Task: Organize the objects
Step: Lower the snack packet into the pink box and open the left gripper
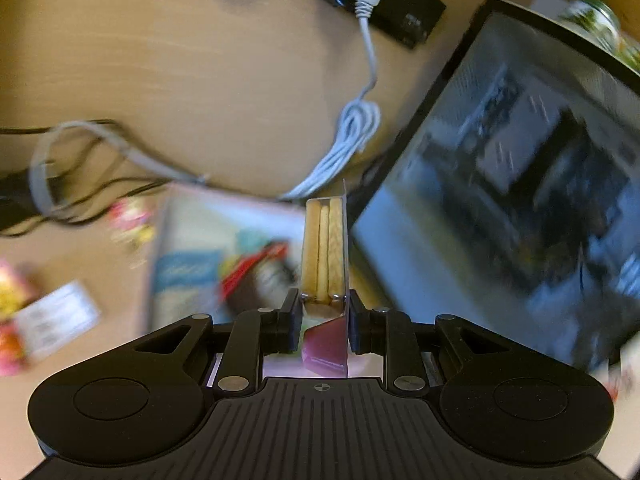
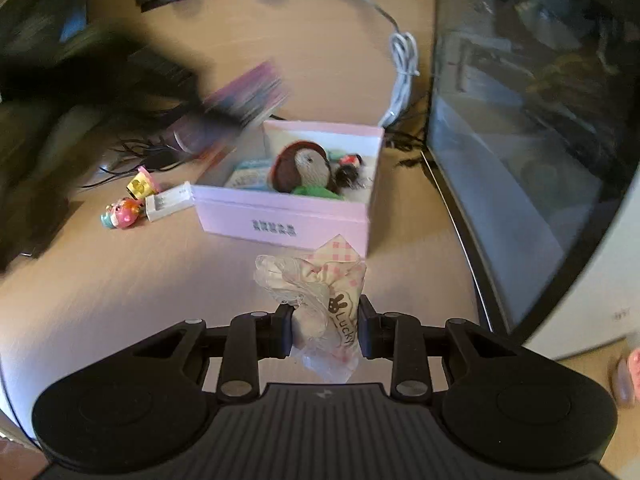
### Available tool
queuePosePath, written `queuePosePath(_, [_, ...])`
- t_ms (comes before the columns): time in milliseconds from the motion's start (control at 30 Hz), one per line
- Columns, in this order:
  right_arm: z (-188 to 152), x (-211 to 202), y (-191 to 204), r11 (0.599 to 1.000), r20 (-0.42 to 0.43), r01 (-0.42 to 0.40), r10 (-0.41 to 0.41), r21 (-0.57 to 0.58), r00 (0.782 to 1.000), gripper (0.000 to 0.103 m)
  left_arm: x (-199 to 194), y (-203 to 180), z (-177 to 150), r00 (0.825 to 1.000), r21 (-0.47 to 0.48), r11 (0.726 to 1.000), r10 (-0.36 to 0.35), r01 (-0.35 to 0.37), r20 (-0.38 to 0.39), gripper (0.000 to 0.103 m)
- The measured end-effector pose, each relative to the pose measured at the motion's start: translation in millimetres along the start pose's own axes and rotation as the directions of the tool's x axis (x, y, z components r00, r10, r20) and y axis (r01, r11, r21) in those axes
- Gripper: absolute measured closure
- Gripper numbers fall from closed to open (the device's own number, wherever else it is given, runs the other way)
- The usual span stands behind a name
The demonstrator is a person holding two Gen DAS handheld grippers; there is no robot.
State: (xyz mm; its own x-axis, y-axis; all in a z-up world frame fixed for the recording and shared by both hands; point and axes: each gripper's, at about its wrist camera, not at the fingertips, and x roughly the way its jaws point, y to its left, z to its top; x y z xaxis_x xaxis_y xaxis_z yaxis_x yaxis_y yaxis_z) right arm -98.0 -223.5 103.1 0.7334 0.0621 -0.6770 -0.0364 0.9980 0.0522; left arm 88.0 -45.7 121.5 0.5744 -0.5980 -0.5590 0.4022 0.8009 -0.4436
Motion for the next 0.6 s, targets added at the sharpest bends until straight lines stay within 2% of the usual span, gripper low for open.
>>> queuePosePath(67, [-8,-1,-7,1.000,-0.004,0.002,-0.002,0.005,1.000,0.073,34,-9,7,0.999,-0.038,0.999,0.029,-0.028,0.024,0.077])
queuePosePath(167, [-18,-2,-13,1.000,-0.011,-0.002,0.002,0.025,1.000,0.073,70,-18,2,0.995,-0.074,0.992,0.099,-0.098,0.008,0.077])
queuePosePath(333, [-28,-6,-18,1.000,-0.001,-0.010,0.010,0.011,1.000,0.073,99,-25,-27,0.977,-0.027,0.983,0.176,-0.180,-0.120,0.075])
queuePosePath(400, [-28,-5,-21,1.000,0.001,-0.009,0.009,0.001,1.000,0.073,97,-20,-35,0.972,-0.017,0.981,0.188,-0.193,-0.142,0.075])
queuePosePath(533, [-23,0,-26,1.000,0.006,-0.005,0.006,-0.009,1.000,0.073,77,-16,-37,0.979,-0.035,0.980,0.193,-0.196,-0.065,0.075])
queuePosePath(600, [-20,1,-29,1.000,0.009,-0.005,0.006,-0.015,1.000,0.073,58,-12,-35,0.986,-0.065,0.984,0.162,-0.164,-0.027,0.075])
